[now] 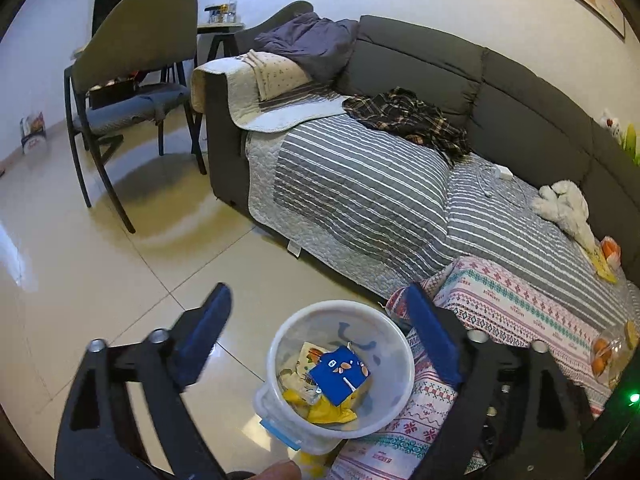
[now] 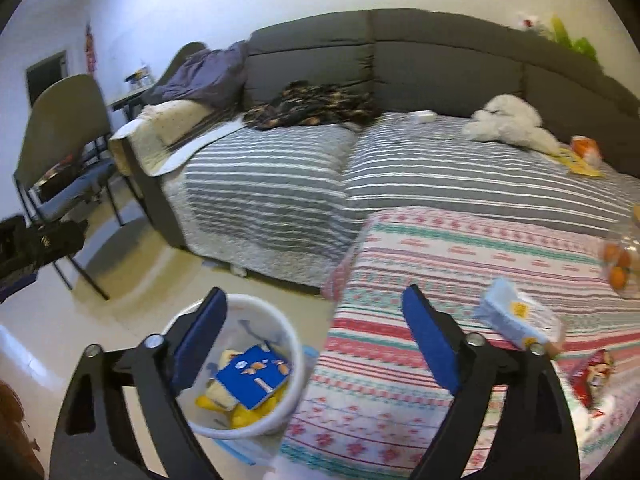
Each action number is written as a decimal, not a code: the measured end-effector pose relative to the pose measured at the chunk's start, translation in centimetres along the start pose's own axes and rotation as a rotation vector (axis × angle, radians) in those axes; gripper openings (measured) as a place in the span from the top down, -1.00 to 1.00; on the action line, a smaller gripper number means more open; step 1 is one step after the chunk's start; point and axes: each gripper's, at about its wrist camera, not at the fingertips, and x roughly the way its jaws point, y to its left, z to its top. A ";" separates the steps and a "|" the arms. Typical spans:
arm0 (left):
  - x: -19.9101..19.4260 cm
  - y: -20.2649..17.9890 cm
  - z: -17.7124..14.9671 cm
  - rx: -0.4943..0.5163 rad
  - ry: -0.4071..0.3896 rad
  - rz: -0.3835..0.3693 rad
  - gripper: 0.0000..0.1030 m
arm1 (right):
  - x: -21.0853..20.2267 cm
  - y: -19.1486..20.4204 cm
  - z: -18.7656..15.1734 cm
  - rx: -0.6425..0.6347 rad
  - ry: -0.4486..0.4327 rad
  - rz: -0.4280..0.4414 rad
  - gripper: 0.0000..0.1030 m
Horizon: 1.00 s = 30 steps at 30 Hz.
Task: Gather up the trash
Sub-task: 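Release the blue wrapper into the white bin with the right gripper, then grasp the milk carton with the left gripper while the right gripper grasps a white bottle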
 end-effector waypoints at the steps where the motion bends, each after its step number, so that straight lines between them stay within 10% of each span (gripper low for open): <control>1: 0.0 -0.5 -0.2 0.010 -0.002 0.006 -0.79 | -0.3 -0.7 0.1 0.014 -0.005 -0.034 -0.83; 30: 1.0 -16.5 -6.7 0.295 0.054 -0.050 -0.83 | -4.3 -18.0 -0.8 0.144 0.025 -0.328 -0.86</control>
